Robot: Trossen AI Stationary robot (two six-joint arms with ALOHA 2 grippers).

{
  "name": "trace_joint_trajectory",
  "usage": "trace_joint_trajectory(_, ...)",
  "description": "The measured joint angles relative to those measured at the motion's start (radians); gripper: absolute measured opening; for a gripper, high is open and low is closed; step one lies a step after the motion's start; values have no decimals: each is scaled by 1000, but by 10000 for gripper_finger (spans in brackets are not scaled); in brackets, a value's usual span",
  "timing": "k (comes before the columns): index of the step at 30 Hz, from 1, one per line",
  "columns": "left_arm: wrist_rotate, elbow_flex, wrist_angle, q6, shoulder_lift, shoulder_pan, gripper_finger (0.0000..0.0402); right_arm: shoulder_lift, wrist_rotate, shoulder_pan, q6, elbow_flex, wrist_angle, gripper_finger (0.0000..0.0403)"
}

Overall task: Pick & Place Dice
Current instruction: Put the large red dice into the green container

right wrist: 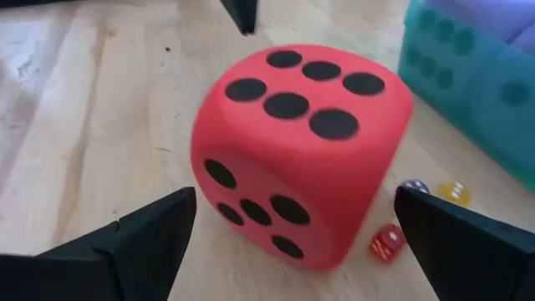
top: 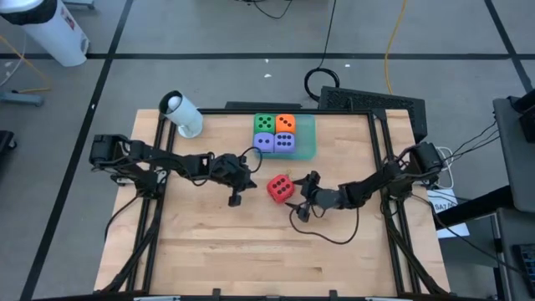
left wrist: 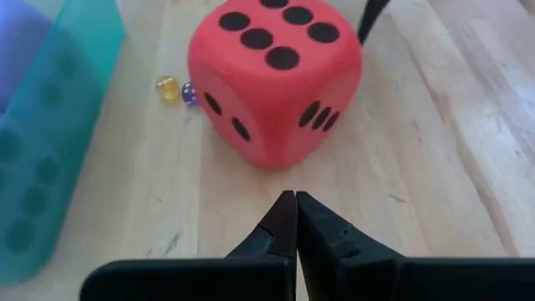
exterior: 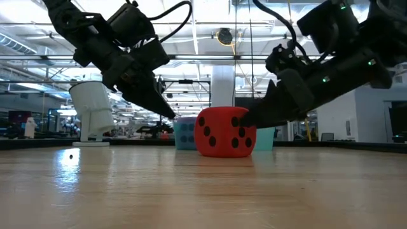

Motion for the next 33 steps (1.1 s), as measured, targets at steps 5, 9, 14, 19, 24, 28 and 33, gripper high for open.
trace_joint_trajectory(5,-12,0,16,-4,0,-1,8,29,-58,-6,-37,19,45,400)
trace_joint_trajectory(9,-40,0,39,-7,0,1,3,41,-70,-5,-46,34,44,400)
trace_joint_trajectory(14,-25,0,52,-13,0,1,4,41,-69,-6,-64,35,55,400)
trace_joint_trajectory(19,4,14,50,-2,42,1,6,41,-70,-18,-89,34,95,400)
trace_joint_trajectory(24,2,108,52,35,156,2,4,41,-125,-72,-86,34,92,400)
trace_joint_trajectory(28,9,176,-21,50,220,1,7,37,-174,-112,-71,32,69,400)
trace_joint_trajectory(33,16,201,-75,52,223,-4,6,37,-190,-133,-88,32,60,400)
